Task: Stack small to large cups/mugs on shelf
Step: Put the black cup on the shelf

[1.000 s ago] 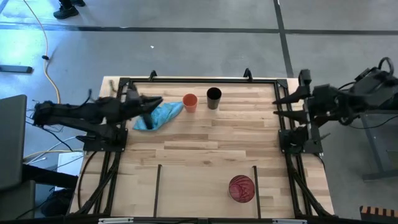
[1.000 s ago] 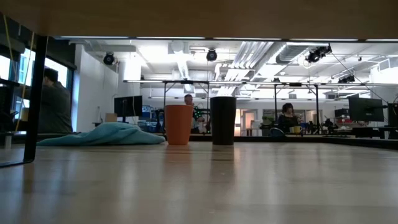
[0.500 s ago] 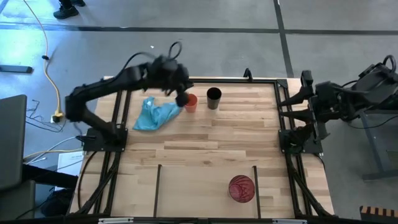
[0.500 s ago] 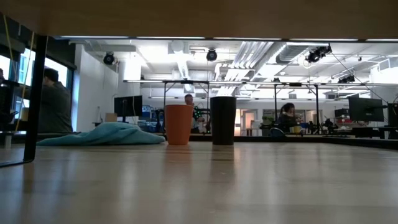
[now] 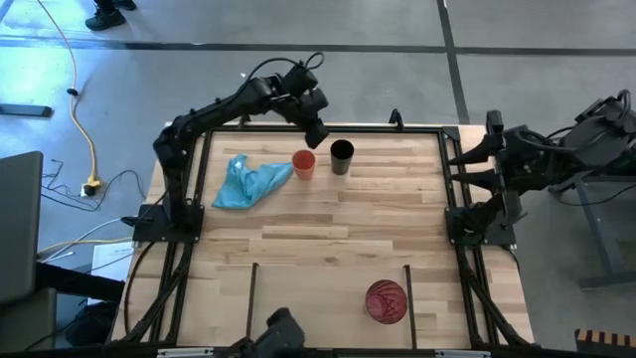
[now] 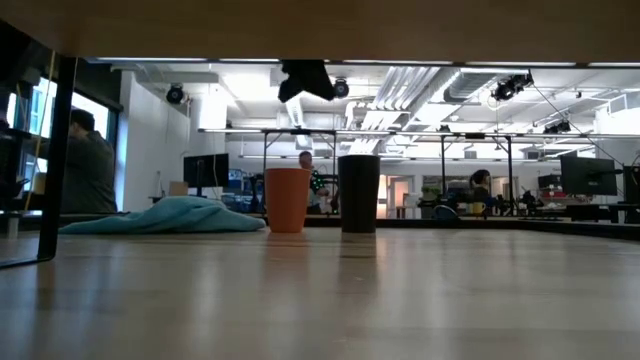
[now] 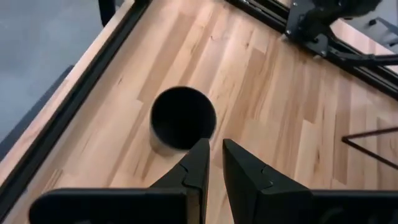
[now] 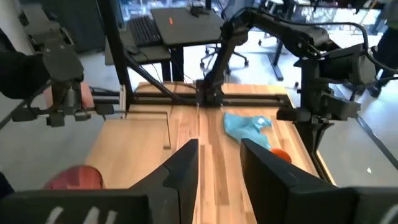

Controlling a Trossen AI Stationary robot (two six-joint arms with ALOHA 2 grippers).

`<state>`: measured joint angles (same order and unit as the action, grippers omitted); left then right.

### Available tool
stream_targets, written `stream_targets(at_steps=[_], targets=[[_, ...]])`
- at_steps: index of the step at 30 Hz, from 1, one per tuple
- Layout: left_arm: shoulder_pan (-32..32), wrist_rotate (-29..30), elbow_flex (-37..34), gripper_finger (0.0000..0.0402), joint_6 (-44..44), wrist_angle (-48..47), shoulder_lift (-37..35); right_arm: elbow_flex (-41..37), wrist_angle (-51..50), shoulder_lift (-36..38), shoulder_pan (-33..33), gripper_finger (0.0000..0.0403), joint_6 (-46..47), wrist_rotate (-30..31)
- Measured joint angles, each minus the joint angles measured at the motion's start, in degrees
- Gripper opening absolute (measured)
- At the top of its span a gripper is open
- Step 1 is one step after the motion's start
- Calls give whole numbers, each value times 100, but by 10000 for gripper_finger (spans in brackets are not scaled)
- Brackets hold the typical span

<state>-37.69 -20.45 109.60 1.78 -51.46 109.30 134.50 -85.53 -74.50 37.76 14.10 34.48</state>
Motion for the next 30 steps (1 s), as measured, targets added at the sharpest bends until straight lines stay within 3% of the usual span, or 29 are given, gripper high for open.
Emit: stream_targets(at_steps=[20,26,30], targets=[[111,229,4,35,929,797,732,0,-298,79,0,114,-408,262],[227,808,4,35,1052,816,771,0,-298,79,1,114,-408,262],[225,856,4,35,1090,810,773,0,-298,79,0,114,-384,262]])
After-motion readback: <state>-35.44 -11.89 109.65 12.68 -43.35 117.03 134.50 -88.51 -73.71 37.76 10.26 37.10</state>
